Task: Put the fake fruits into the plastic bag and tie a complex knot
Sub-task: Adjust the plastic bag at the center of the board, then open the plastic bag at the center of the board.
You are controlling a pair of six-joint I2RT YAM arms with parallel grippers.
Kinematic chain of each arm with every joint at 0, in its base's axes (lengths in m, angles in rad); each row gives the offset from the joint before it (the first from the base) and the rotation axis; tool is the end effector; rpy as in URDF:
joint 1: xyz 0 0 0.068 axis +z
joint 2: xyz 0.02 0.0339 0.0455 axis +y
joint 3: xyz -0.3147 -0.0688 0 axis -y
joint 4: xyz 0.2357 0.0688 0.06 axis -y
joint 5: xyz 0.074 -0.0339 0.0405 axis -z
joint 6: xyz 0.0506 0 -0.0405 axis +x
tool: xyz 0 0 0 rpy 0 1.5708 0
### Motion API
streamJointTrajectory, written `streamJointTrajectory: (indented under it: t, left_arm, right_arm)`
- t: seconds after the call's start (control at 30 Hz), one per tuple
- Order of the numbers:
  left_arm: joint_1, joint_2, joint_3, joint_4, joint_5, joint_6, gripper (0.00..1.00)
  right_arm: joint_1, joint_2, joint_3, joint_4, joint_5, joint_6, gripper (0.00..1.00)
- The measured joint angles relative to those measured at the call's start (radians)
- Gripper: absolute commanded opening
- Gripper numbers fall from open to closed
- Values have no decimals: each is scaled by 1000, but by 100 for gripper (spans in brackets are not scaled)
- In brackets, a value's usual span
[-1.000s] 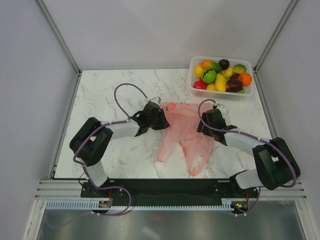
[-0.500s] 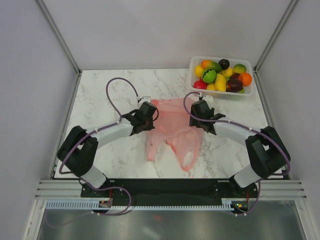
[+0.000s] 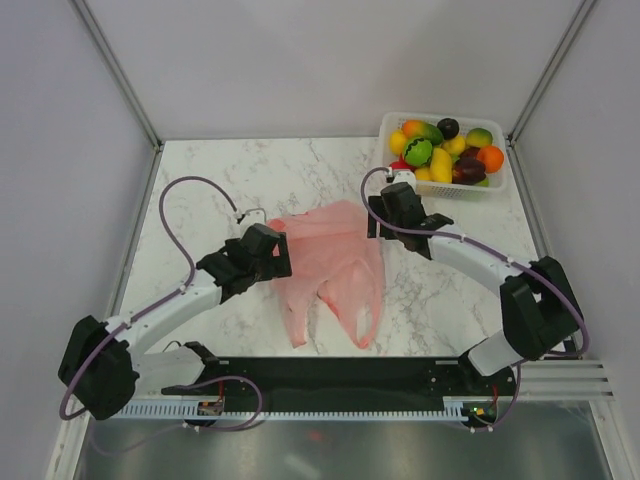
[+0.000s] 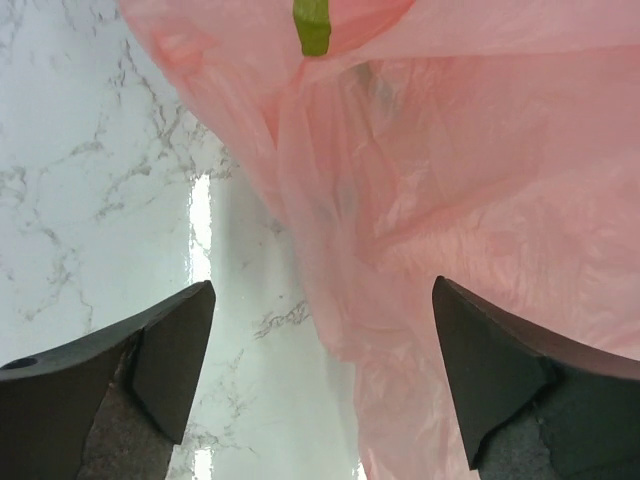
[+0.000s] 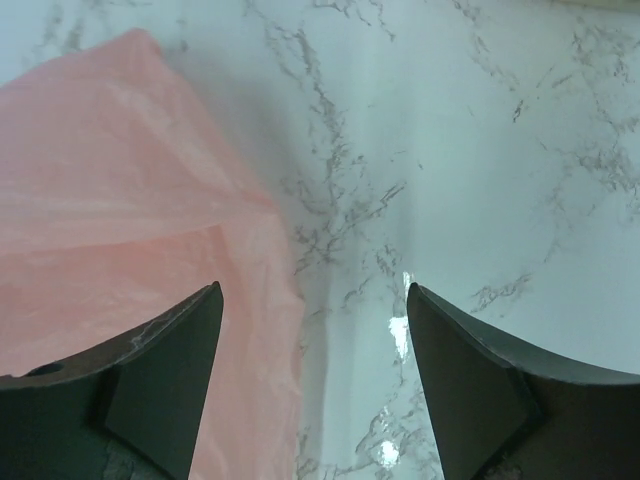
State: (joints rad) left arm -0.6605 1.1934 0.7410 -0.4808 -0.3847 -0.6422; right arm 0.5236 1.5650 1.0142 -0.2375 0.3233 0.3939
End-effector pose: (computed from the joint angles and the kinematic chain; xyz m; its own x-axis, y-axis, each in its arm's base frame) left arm 0.1808 -0.1164 0.2598 -0.7431 -0.1257 -0.6573 -0.0659 0.9912 -0.1151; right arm 0.2994 0.1543 0.2695 -0.6746 0.0307 -0.7375 -0.0230 0.9978 0.0626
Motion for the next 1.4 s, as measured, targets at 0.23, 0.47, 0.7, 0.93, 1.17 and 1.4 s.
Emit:
streamJointTrajectory:
  t: [0.23,0.47,0.7,0.93,1.17,1.4]
  left_arm:
    - [-55,-49,95,-73,34,65,100]
    - [-207,89,260,-114,81,229,100]
    - [-280,260,395,-155,79,381,93]
    - [-316,356,433,-183,78,435,90]
    - [-318,439,470,-180,101,450,72]
    - [-319,539,486,-166,99,457,10]
  right_arm:
    - [5,-248,-169,53,-192,-18,82]
    - [19,-418,-278,5,-283,-3,81]
    - [42,-539,-420,-35,-331,67,79]
    - [70,-549,-535,-33,-365,138,77]
    - [125,-522,-552,14,-385,183,76]
    - [168,-492,-574,84,-398,218,71]
